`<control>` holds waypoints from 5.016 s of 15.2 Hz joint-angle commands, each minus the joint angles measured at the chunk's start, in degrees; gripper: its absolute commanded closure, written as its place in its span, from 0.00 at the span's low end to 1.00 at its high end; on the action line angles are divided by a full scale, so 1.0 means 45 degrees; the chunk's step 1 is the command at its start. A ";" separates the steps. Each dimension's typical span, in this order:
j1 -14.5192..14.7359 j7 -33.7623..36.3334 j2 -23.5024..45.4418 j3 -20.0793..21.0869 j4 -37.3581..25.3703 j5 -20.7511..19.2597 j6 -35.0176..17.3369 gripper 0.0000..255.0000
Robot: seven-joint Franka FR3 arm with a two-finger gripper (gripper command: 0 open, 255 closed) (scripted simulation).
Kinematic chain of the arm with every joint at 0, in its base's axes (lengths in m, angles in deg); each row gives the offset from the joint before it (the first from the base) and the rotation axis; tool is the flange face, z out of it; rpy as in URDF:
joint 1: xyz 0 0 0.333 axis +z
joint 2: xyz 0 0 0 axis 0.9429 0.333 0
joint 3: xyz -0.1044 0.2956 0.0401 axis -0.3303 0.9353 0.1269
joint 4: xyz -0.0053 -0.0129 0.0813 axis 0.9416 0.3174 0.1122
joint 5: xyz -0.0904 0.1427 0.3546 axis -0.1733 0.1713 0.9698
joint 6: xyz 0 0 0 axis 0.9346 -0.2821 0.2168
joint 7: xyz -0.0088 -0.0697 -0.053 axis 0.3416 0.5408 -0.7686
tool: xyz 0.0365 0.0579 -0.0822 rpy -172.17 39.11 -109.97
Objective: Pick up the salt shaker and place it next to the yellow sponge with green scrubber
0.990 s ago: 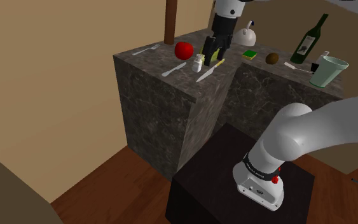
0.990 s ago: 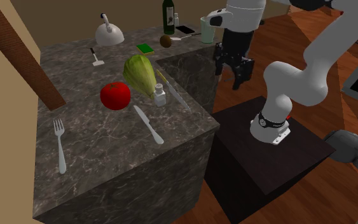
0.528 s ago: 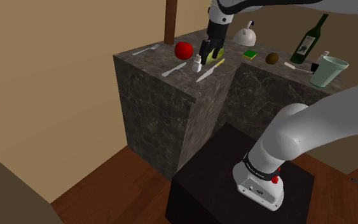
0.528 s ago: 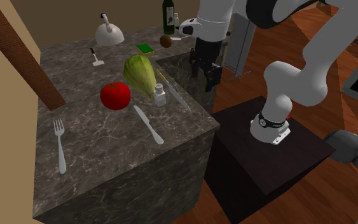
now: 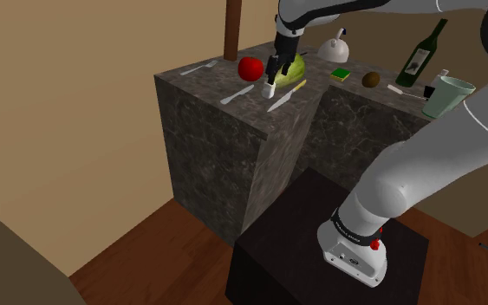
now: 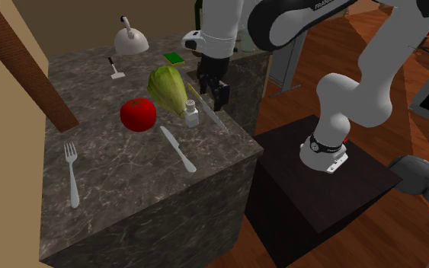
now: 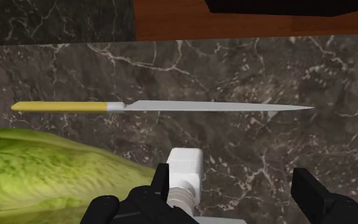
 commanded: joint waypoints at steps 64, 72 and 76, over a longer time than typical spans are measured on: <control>-0.0590 -0.2617 0.1643 -0.1135 -0.5327 0.0258 0.3129 1.00; -0.1572 -0.5192 0.1952 -0.2692 -0.5712 0.0532 0.2952 1.00; -0.2084 -0.6584 0.2476 -0.3516 -0.6275 0.0892 0.2930 1.00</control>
